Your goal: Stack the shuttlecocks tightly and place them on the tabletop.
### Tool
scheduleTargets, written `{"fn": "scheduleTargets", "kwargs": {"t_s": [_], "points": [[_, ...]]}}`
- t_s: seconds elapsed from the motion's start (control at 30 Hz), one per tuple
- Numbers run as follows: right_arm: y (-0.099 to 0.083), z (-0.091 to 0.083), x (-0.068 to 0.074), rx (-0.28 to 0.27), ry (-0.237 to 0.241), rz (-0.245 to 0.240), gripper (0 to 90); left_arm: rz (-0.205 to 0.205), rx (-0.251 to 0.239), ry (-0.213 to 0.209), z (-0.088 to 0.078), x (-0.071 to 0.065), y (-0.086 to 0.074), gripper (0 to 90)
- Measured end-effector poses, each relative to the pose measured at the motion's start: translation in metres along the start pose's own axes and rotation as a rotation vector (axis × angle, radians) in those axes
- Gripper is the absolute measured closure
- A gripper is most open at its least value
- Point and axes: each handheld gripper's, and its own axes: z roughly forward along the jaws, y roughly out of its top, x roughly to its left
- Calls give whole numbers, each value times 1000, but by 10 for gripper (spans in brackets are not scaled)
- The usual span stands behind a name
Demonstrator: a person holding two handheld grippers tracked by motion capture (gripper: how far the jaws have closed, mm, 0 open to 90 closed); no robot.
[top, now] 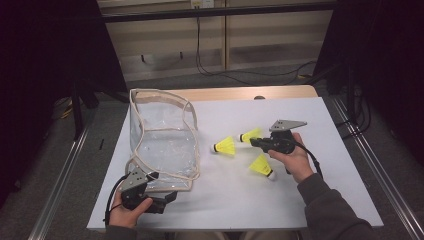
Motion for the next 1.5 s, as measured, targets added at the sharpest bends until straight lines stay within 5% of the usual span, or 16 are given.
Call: {"fn": "scheduleTargets", "kwargs": {"t_s": [1.5], "points": [[4,12,9,24,28,-24,897,-5,-2,-3,0,1,0,40]]}}
